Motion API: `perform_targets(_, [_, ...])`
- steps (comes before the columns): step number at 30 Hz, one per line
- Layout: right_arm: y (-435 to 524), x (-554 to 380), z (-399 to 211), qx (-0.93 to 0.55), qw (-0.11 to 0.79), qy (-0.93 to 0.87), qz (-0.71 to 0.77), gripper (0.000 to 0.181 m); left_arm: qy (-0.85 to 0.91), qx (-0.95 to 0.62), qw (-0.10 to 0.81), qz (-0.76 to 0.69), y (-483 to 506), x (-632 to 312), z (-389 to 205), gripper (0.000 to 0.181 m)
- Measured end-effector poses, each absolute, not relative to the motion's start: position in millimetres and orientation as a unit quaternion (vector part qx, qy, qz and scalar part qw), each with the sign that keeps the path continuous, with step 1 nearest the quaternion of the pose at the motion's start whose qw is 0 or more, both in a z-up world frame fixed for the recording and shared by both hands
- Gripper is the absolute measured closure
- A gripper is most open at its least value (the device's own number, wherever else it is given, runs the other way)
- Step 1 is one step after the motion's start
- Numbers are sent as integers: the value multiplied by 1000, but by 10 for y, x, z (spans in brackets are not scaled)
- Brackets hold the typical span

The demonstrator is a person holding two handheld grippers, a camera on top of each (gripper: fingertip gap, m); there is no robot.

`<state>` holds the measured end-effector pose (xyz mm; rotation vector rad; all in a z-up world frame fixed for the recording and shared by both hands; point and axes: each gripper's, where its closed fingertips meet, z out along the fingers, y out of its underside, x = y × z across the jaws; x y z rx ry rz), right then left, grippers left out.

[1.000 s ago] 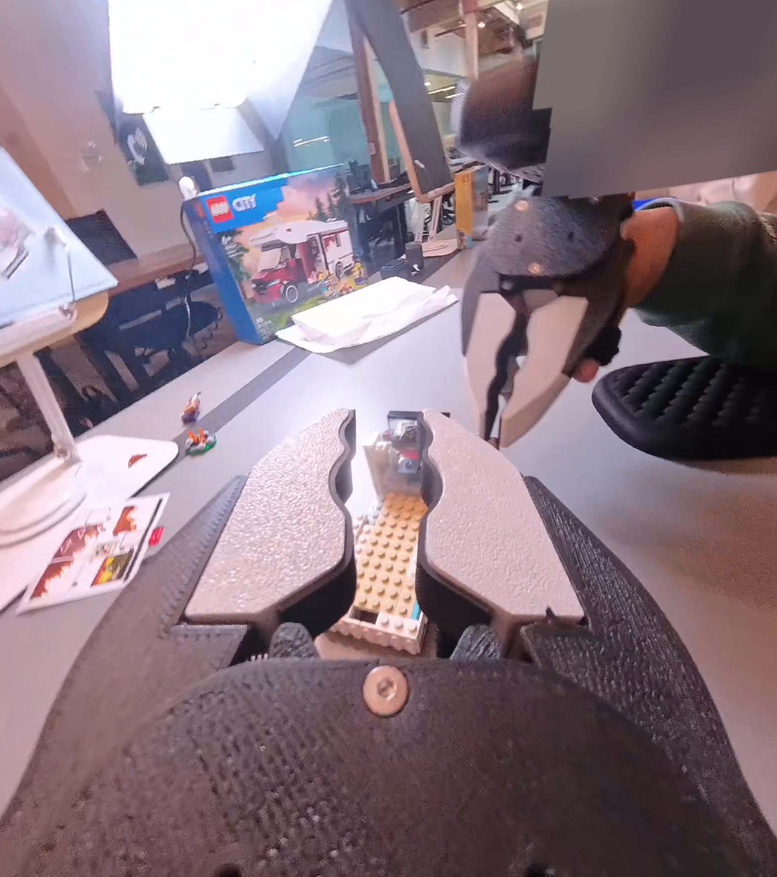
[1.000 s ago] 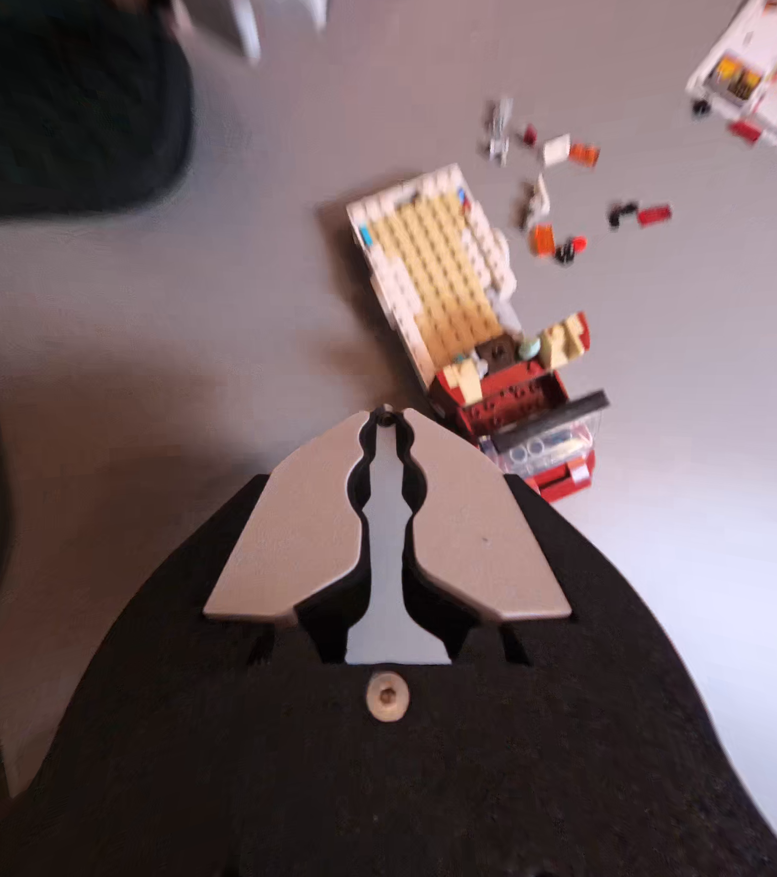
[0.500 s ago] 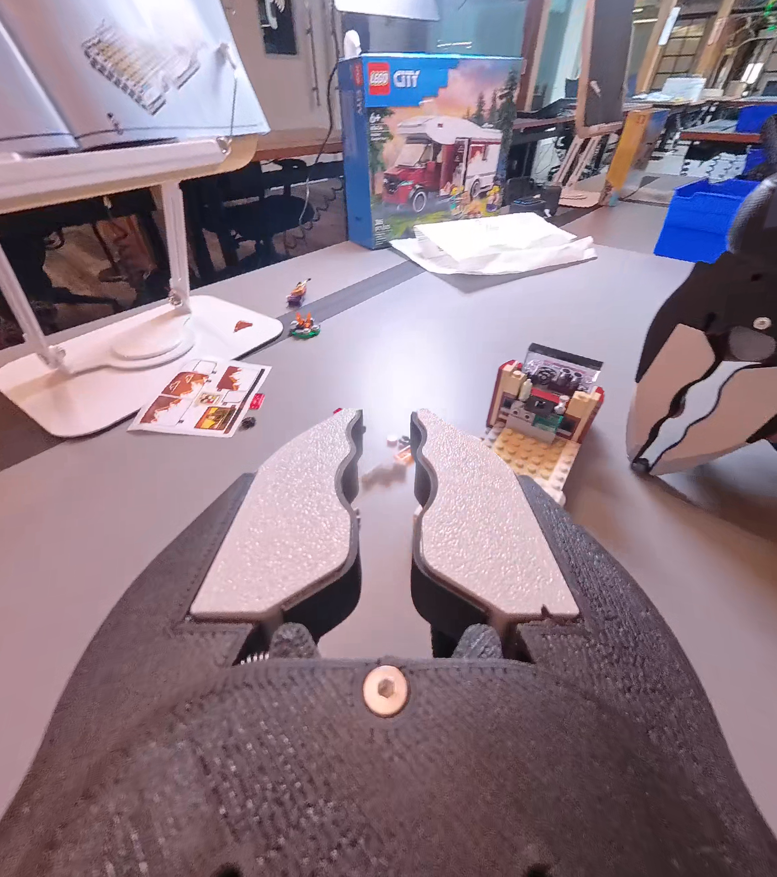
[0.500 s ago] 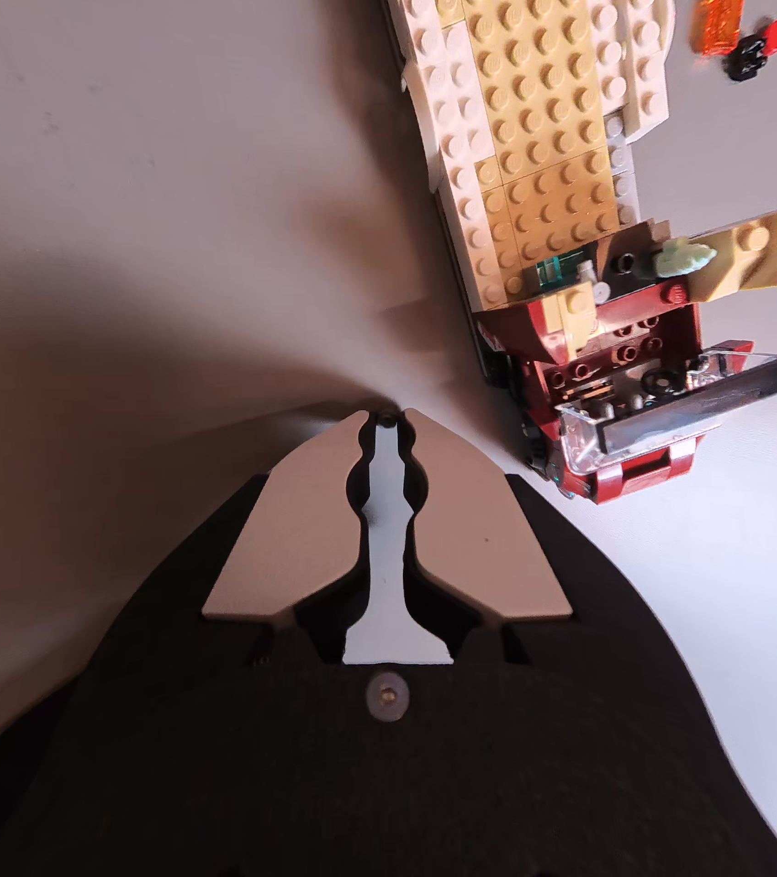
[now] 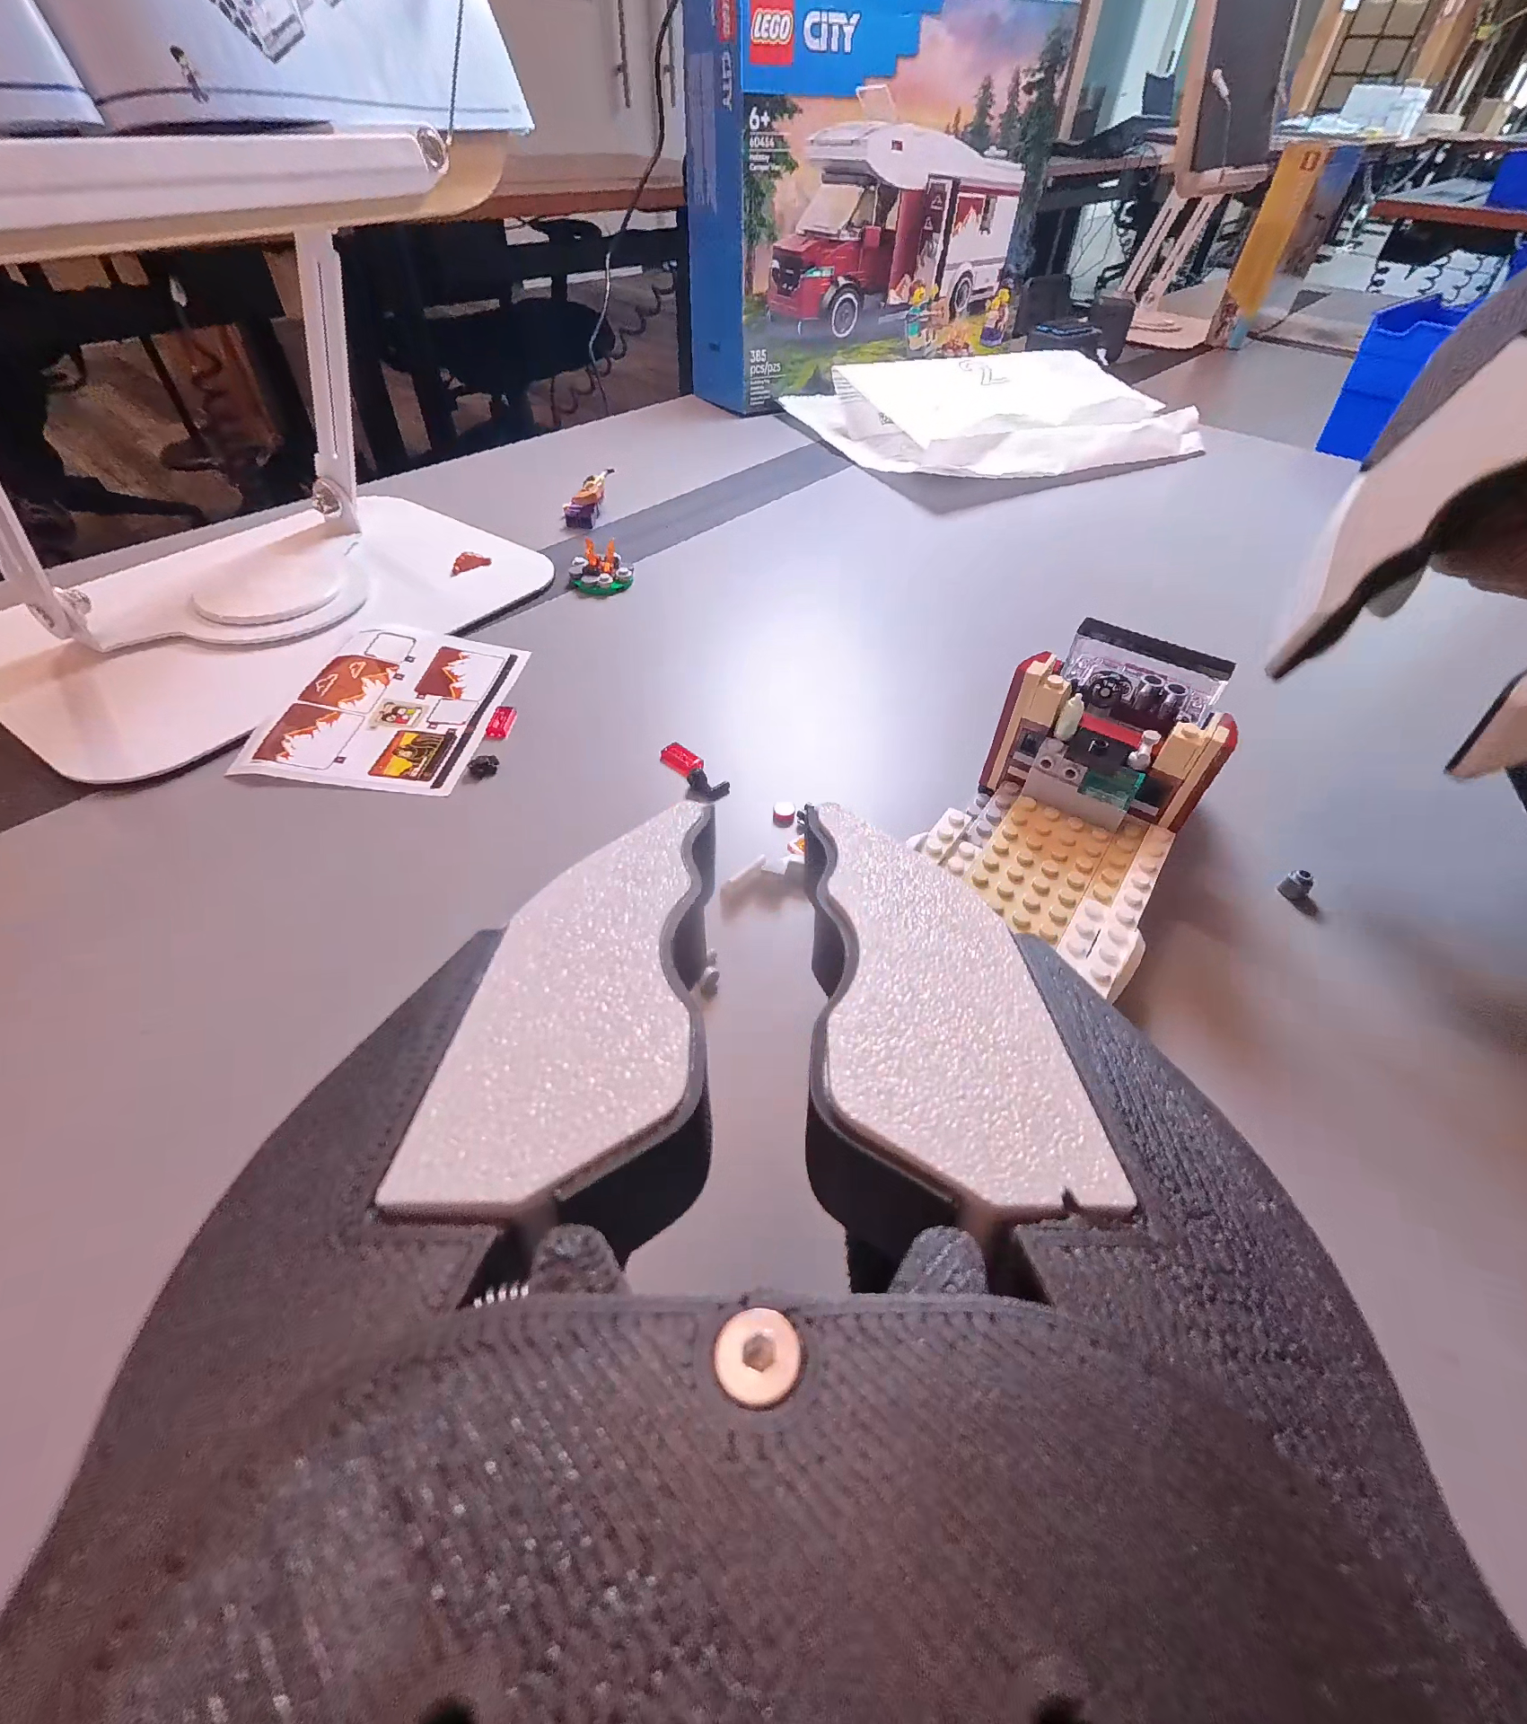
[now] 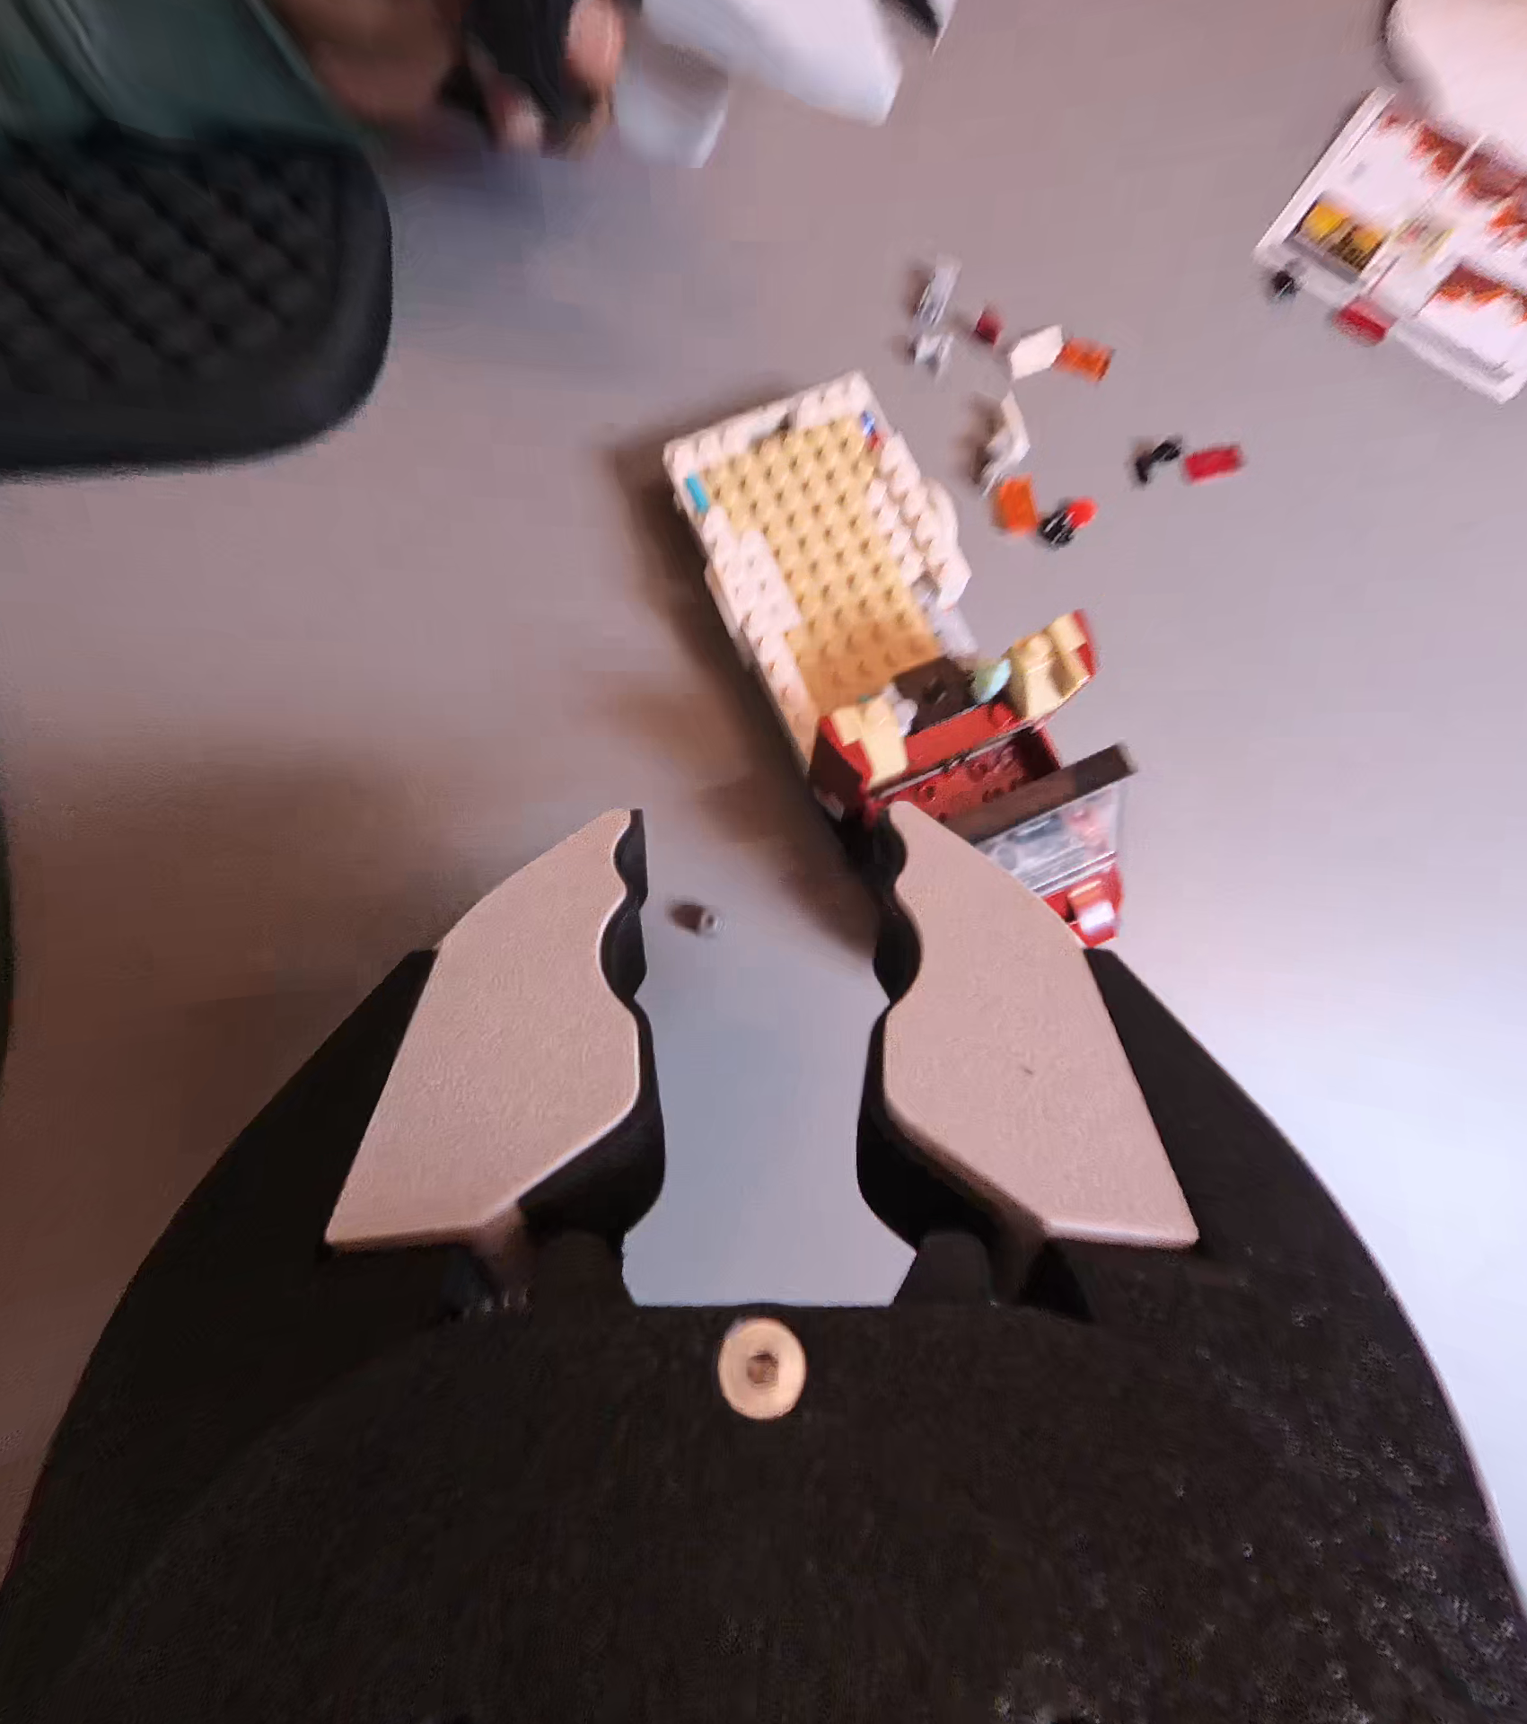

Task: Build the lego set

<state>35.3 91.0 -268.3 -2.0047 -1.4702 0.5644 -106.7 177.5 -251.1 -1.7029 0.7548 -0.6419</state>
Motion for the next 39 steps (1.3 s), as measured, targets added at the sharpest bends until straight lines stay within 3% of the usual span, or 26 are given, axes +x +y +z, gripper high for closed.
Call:
perform_targets(3, [1081, 331, -2422, -735, 371, -502, 265, 134, 315, -725, 546, -277, 1807, -1075, -2534, 163])
perform_targets(7, [1355, 409, -2205, -710, 472, -434, 291, 151, 304, -718, 562, -277, 1878, -1124, -2458, 170])
perform_targets(12, [1652, 600, -2117, -693, 566, -375, 242, 169, 304, -715, 582, -240, 2073, -1170, -2402, 180])
perform_targets(16, [1778, 748, -2043, -684, 611, -334, 215, 181, 340, -739, 534, -230, 2340, -1066, -2554, 177])
perform_targets(23, [1852, 836, -2092, -697, 606, -299, 238, 181, 450, -780, 353, -253, 2569, -720, -3093, 165])
perform_targets(26, [1847, 820, -2117, -698, 602, -306, 238, 181, 482, -774, 314, -263, 2547, -582, -3211, 164])
perform_targets(39, [1796, 732, -2191, -696, 588, -335, 238, 181, 527, -752, 312, -242, 2522, -385, -3271, 170])
